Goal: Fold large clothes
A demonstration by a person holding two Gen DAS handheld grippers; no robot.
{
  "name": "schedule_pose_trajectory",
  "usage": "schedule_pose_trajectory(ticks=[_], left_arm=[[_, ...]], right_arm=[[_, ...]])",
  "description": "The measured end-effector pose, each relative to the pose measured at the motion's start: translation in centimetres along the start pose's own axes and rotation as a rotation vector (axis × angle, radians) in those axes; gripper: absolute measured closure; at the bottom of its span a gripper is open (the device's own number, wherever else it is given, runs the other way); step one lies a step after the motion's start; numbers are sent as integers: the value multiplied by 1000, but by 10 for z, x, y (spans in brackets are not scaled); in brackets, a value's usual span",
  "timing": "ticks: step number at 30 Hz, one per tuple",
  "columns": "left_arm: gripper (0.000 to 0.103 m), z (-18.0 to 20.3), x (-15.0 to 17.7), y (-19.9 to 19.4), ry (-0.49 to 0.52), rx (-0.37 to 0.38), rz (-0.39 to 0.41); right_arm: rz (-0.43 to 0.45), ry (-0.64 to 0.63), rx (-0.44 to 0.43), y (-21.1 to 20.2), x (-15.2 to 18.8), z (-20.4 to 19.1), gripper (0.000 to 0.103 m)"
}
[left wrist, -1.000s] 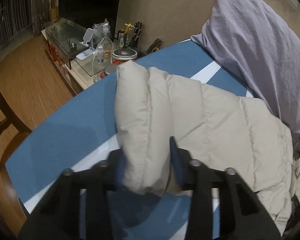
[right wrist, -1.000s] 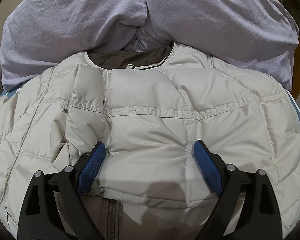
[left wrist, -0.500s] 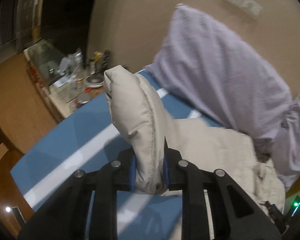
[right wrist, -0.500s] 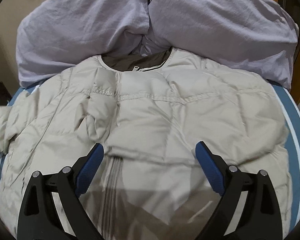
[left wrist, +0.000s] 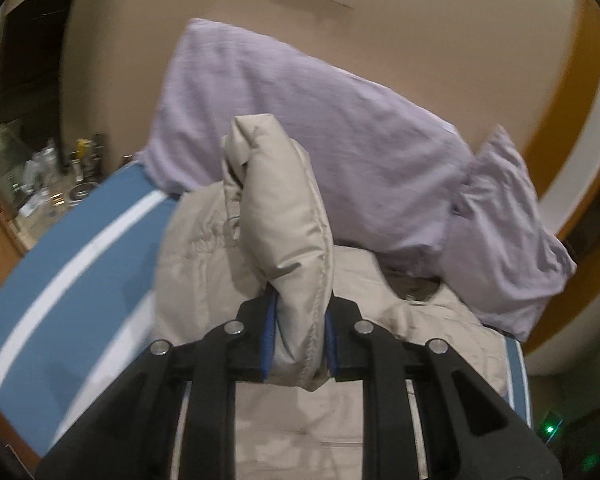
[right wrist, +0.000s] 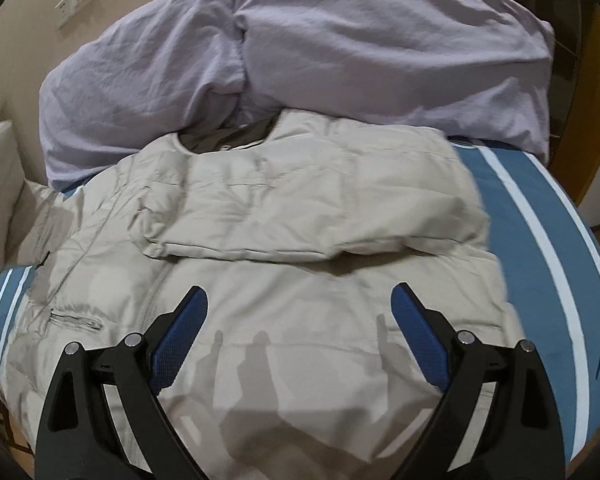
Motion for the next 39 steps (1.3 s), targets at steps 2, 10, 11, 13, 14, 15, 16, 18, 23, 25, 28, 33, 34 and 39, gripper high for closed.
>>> schedule_pose_trajectory(ticks=[2,10,11,13,14,15,16,18,23,25,28,33,34,39], left_arm=[[83,23,4,10,26,35,-12],[84,92,25,50,89,148,-87],[84,100,30,57,96,158,-102],[84,109,40,68,105,171,-131],[84,114,46,76,110,175,-152],[84,118,51,83,112,176,-168],[84,120,57,91,113,176,-188],[84,127,70,108,125,172,-240],[75,140,98,134,200,129,-351],[67,141,98,134,205,136,-354],[50,138,92,128,207,137,-323],[50,127,85,134,216,73,-293],[50,124,86,137,220,56,-293],[50,122,100,160,257,-12,-322]], right_arm=[[2,10,-4,-1,2,8,8],[16,31,-31,-2,10,28,8],[16,31,-34,-2,11,29,8],[21,27,-38,-2,12,29,8],[24,25,-37,-2,13,30,8],[29,21,-34,-2,14,30,8],[31,19,-34,-2,15,30,8],[33,18,-38,-1,17,31,8],[23,18,-45,4,20,32,8],[17,21,-47,6,21,32,8],[13,28,-48,9,23,33,8],[20,26,-49,10,24,33,8],[22,23,-49,10,25,33,8],[21,15,-50,12,27,32,7]])
Point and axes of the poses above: each gripper's, at about its wrist camera, not at the fingertips, and y roughly the way its jaws point, z to its right, x to its underside, the point moved 1 cm from there along y, roughly the way its jaws point, and after that the axes turned 11 degrees about x, right-handed, at the moved point
